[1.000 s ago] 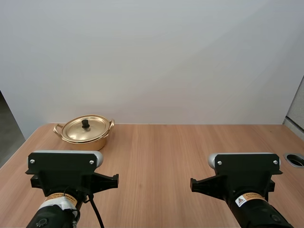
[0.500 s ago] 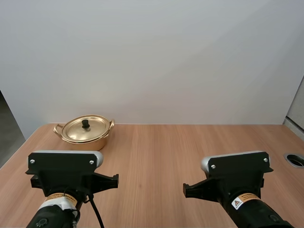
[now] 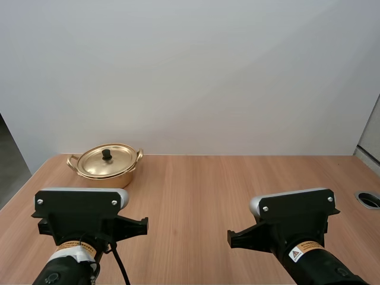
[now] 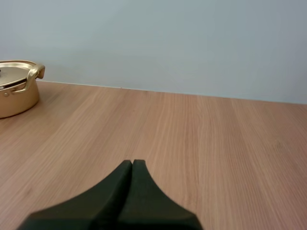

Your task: Open the pot, put the car inside, and close it

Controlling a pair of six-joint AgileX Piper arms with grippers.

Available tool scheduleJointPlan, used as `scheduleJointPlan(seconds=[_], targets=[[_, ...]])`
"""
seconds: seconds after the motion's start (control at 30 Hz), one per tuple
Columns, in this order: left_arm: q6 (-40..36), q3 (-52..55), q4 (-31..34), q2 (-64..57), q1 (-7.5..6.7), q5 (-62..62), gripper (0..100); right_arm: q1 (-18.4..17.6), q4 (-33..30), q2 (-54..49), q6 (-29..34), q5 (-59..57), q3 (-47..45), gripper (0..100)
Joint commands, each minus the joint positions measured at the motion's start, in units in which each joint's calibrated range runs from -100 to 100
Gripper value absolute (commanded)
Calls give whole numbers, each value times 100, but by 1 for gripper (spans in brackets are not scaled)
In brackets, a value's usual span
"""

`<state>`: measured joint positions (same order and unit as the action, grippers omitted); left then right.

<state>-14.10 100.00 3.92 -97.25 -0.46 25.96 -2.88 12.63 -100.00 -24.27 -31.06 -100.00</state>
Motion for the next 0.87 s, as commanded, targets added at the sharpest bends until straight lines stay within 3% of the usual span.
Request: scheduleJointPlan(seconds=[0.0,0.23,0.53,0.83], targets=[[2,0,1,-18,0,-14,0,-5,3,0,4,-6,0,0],[2,0,1,-275,0,-170,0,4,3,0,4,-6,0,0],[2,0,1,-275,0,-327,0,418,3,0,4,-6,0,0],[2,0,1,-275,0,-327,0,425,3,0,4,-6,0,0]])
